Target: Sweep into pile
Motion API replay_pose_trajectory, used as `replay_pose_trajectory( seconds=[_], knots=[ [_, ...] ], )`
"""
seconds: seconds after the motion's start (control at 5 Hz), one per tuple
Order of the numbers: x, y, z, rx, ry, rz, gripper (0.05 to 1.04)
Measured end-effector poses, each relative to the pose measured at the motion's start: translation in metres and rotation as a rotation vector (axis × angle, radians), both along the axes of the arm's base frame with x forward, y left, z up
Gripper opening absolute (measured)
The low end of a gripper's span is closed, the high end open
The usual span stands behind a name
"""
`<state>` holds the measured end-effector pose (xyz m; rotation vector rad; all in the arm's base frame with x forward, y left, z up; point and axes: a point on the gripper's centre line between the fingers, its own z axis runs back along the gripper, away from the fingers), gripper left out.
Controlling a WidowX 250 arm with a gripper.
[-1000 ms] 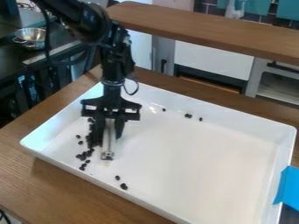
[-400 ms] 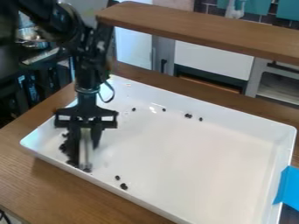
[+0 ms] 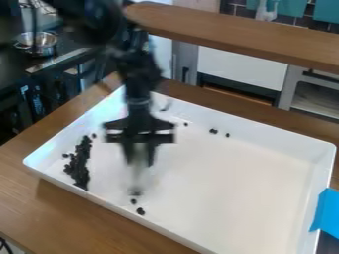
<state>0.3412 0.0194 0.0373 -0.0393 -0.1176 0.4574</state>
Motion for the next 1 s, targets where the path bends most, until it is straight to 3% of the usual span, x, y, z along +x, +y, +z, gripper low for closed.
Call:
replay_pose_trajectory(
  seconds=[0.2, 0.6, 0.8, 1.0],
  knots=[
    [0.03, -0.027, 0.008, 0.011, -0.044, -0.1, 0.393],
    [0.056, -0.06, -0.008, 0.045, -0.013, -0.227, 0.393],
    [0.063, -0.067, -0.014, 0.039, 0.042, -0.264, 0.393],
    [0.069, -0.078, -0.005, 0.038, 0.032, -0.269, 0.393]
  ],
)
